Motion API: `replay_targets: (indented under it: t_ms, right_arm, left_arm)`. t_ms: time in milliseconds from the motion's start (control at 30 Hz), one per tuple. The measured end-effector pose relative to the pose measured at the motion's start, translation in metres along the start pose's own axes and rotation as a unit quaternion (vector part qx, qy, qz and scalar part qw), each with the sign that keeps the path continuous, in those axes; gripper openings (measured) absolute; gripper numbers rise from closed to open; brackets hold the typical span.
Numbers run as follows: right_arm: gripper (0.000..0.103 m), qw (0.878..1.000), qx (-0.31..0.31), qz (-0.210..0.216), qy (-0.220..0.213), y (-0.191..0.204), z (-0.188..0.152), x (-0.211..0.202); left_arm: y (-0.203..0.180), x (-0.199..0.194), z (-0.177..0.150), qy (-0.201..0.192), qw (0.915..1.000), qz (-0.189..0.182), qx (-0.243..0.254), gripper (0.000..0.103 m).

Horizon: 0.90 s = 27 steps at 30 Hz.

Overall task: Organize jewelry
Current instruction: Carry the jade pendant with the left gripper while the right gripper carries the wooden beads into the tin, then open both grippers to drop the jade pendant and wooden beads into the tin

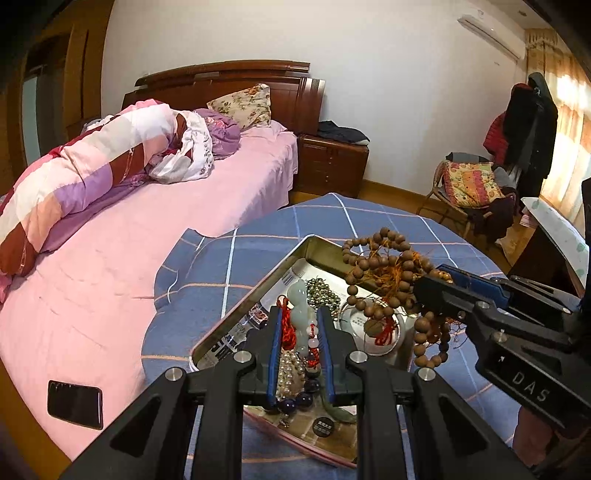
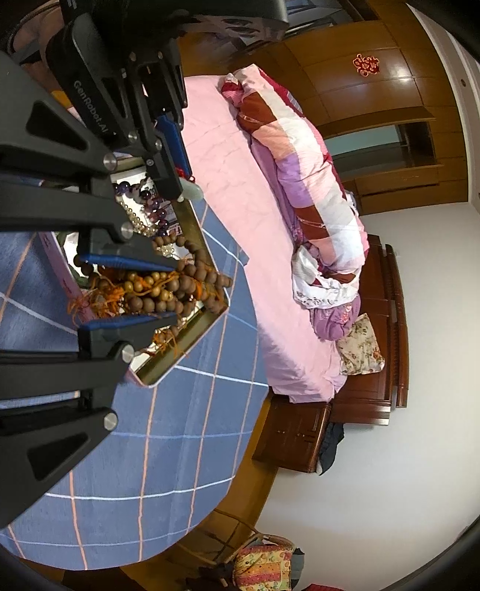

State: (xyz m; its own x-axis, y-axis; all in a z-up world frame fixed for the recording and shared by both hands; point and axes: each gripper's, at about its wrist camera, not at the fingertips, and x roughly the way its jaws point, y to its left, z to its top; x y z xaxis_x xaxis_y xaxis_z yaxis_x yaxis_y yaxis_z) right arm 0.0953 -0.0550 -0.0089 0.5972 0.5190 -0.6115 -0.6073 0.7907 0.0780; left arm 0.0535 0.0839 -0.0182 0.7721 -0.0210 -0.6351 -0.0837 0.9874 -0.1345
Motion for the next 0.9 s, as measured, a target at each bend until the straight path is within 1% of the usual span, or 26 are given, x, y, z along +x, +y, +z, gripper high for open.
replay_targets:
  t_ms: [300, 900]
  right_arm:
    - [0.024, 1.0, 0.001, -0.003, 0.013, 0.003, -0.001, 0.01]
    - [0.024, 0.999, -0.002, -0.016, 0.03, 0.008, -0.006, 0.03]
  left_arm:
    - [0.006, 0.008, -0.002, 0.01, 0.9999, 0.006, -0.009, 0.018]
    - [0.007, 0.02, -0.007, 0.024, 0.9996, 0.016, -0.004, 0.018]
